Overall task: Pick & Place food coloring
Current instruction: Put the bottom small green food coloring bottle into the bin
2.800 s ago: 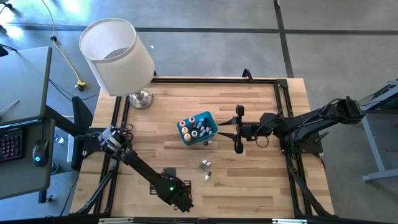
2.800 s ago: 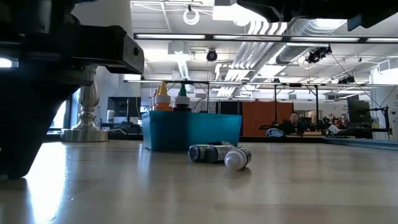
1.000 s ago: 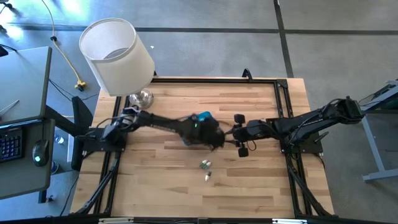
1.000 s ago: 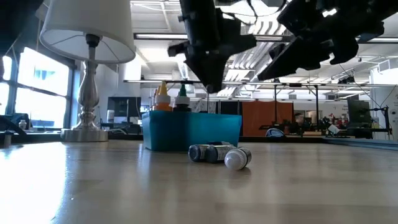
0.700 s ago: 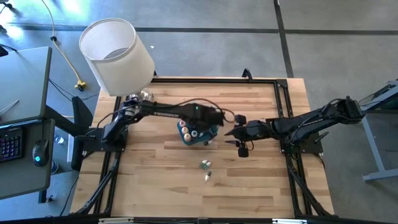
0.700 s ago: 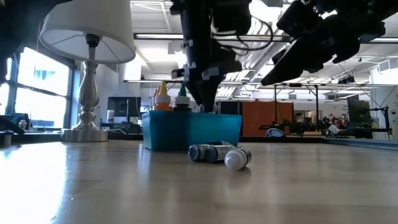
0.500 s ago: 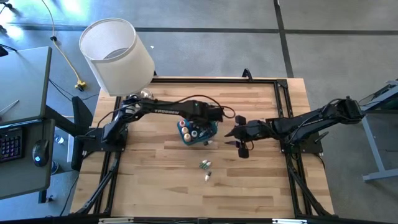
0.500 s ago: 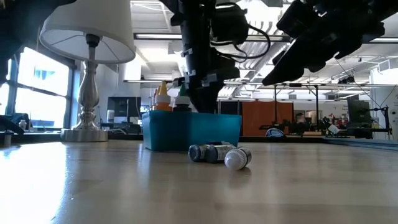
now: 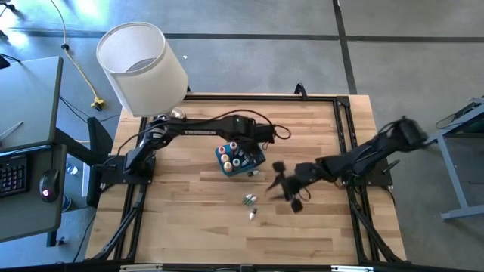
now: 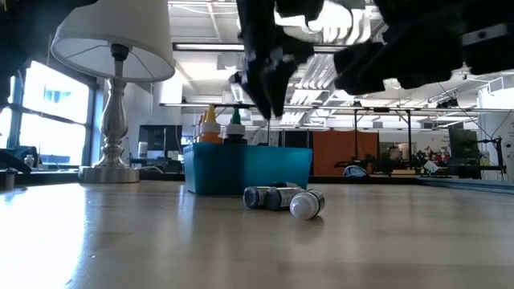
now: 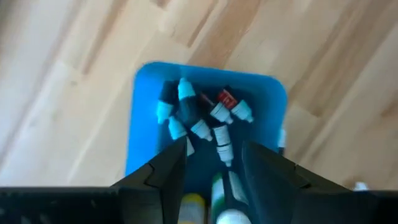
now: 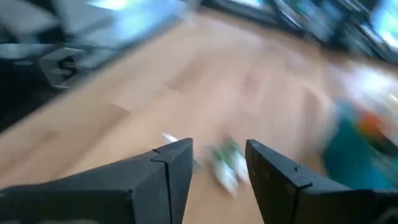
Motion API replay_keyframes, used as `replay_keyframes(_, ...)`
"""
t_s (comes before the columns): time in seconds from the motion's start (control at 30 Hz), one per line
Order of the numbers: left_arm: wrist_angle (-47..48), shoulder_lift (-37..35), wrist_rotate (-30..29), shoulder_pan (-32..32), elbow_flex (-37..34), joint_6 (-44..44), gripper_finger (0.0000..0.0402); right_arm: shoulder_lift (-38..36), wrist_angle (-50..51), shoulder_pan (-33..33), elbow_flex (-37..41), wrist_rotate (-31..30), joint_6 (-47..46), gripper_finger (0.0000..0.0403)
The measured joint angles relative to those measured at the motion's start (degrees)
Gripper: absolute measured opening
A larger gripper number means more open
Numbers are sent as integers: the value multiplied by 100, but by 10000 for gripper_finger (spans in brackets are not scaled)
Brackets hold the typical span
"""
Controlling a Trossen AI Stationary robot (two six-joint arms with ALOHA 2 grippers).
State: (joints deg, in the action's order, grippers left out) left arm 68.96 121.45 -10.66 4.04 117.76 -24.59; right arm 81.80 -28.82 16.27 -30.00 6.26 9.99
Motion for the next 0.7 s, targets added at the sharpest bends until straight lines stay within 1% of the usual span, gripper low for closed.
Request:
replay_keyframes(0.1,671,-4,-284,-174,772,-109,152,724,-1123,203,0,705,564,142)
replay_keyframes(0.17,1064,-4,-571,-368,1231,-118,151,1194,-1740,298,-20,852,704,142)
replay_keyframes(0.23,1315,-7,-934,-613,1604,-148,151,1614,-1979,335,-196,820,694,142)
replay_keyframes(0.3,1480,-68,-1365,-883,1729,-235,151,2003,-1951,328,-454,783,623,142)
replay_keyframes(0.37,1608,-276,-1710,-1131,1563,-367,151,2373,-1822,326,-758,782,502,142)
replay_keyframes(0.5,2201,-471,-2563,-1666,1540,-1207,151,2938,-1453,328,-1301,808,404,142)
replay_keyframes(0.53,2136,-487,-2781,-1798,1538,-1317,151,3027,-1343,330,-1401,809,403,142)
replay_keyframes(0.57,2063,-498,-2925,-1927,1537,-1345,151,3097,-1207,328,-1466,805,402,142)
replay_keyframes(0.7,2110,-562,-3118,-2448,1512,-1362,151,3187,-896,328,-1567,738,474,142)
